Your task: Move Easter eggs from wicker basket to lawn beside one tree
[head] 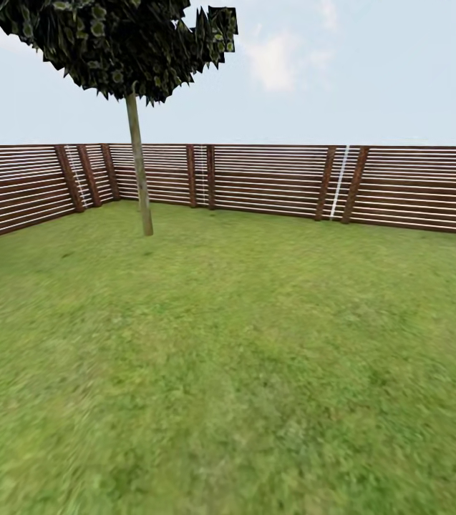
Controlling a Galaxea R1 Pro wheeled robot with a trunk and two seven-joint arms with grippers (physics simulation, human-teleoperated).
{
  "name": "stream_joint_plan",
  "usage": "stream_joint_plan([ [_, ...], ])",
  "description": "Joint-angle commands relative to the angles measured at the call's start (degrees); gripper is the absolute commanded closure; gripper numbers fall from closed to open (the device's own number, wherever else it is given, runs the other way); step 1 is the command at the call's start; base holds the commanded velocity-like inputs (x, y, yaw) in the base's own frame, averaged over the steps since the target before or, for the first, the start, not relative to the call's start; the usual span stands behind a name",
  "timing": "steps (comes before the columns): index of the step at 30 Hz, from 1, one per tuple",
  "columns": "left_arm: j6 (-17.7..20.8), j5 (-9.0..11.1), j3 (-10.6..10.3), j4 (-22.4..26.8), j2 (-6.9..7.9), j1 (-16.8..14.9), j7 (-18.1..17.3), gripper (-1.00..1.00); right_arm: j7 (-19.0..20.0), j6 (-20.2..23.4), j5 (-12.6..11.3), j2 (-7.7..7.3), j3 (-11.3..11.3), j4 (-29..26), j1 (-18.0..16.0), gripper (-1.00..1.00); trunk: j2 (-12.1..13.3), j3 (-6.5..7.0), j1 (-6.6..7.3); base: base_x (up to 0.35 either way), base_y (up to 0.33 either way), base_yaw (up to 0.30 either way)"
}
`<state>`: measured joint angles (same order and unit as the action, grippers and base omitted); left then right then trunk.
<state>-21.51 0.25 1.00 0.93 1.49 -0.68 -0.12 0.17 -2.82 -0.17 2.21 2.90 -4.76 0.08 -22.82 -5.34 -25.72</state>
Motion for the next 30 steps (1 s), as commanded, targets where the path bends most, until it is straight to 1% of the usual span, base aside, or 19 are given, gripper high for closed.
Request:
stream_joint_plan([
  [1, -0.20, 0.02, 0.08, -0.05, 0.00, -0.03, -0.01, -1.00, 0.01, -0.08, -0.02, -0.01, 0.27, -0.07, 0.01, -1.00, -0.10, -0.10, -0.06, 0.337, 0.000, 0.000],
  [30, -0.28, -0.14, -0.07, -0.05, 0.04, -0.02, -0.14, -1.00, 0.05, -0.08, -0.01, -0.01, 0.36, -0.07, 0.01, -1.00, -0.10, -0.10, -0.06, 0.338, -0.008, 0.000],
])
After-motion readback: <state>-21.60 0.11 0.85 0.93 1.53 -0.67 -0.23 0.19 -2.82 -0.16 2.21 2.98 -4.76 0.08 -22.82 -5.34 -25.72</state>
